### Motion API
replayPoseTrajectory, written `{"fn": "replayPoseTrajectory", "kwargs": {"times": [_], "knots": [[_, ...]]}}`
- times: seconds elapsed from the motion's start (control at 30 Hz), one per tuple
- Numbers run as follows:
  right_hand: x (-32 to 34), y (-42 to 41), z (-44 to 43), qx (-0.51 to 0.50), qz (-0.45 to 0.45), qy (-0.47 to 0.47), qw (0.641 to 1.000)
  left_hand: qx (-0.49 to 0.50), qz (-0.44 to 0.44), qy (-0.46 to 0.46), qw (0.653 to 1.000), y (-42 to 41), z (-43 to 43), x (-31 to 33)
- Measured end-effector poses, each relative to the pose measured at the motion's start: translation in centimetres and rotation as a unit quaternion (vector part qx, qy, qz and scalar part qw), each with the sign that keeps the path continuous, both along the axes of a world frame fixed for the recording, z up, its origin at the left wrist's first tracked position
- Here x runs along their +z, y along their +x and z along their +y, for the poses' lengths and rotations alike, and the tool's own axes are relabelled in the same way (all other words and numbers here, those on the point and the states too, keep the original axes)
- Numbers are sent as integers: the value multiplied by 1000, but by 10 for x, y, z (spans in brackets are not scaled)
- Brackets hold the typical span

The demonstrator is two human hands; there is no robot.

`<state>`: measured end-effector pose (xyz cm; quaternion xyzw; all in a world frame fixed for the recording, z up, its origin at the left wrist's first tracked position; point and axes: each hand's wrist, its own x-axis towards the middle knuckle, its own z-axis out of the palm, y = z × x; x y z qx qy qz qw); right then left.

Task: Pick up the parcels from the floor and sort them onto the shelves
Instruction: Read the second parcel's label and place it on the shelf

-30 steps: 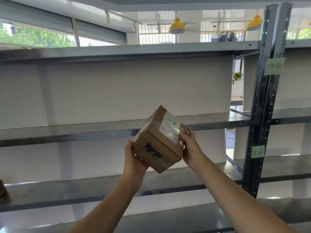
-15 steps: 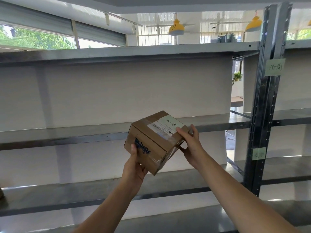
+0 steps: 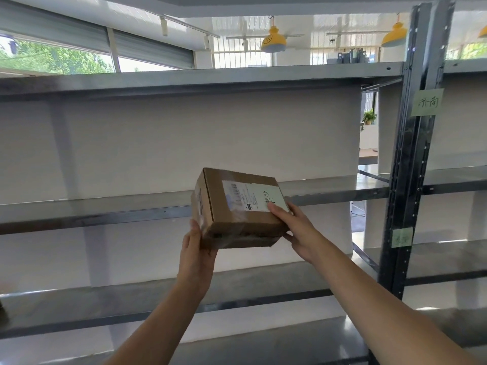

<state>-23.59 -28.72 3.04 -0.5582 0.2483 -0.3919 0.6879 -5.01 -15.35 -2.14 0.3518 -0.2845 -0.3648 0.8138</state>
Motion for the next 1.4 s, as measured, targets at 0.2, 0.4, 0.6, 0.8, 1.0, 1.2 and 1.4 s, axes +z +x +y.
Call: {"fn": "replayPoseTrajectory", "kwargs": {"times": [0.2,0.4,0.6,0.8,1.0,1.2,1.4], "knots": [[-5,9,6,53,7,22,998,-76,-91,-26,993,-5,4,16],[-2,8,14,53,-8,-10,999,-8,-56,-15,998,-1,9,9],[4,17,17,36,-60,-6,998,-2,-65,-26,998,-1,15,7],[4,15,19,26,-61,-22,998,10,-88,-2,996,-1,23,8],[5,6,29,17,-11,-40,999,80,-82,37,993,-7,26,13],[4,5,31,-24,-10,-23,999,131,-63,66,987,-10,27,17],[8,7,39,18,-29,5,999,121,-61,79,988,-14,25,12]]}}
